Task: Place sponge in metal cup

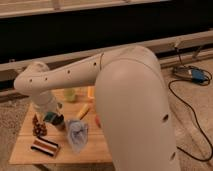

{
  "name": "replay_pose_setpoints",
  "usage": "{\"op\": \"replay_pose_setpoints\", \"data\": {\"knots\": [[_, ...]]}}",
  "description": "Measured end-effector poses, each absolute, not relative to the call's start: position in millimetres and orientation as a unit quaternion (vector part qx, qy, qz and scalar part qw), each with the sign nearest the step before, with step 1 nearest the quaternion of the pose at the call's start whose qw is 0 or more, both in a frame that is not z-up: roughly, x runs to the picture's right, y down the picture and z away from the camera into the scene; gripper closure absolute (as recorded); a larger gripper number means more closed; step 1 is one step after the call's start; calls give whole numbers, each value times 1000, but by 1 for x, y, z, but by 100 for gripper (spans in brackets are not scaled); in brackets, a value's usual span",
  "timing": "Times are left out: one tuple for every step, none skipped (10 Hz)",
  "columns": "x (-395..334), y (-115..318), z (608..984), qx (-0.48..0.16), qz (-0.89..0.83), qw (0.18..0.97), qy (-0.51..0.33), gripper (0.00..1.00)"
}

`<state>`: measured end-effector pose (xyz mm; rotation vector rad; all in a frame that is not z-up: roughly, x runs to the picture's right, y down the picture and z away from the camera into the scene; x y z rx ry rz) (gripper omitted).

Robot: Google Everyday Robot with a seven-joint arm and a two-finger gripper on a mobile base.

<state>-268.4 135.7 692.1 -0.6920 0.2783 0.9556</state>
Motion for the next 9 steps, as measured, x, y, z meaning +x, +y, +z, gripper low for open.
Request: {"op": "replay_pose_setpoints", "data": {"knots": [[-267, 145, 695, -329, 449, 820, 133, 87], [-269, 155, 698, -331, 447, 820, 136, 77], [-273, 165, 702, -327, 445, 822, 139, 65], [-277, 173, 706, -322, 442, 825, 141, 55], [-279, 176, 709, -315, 442, 827, 143, 45], [-279, 177, 712, -308, 443, 829, 145, 37], [-279, 176, 715, -300, 445, 831, 145, 30], [-279, 172, 719, -292, 448, 833, 144, 29], [-278, 167, 722, -284, 452, 833, 143, 29]]}}
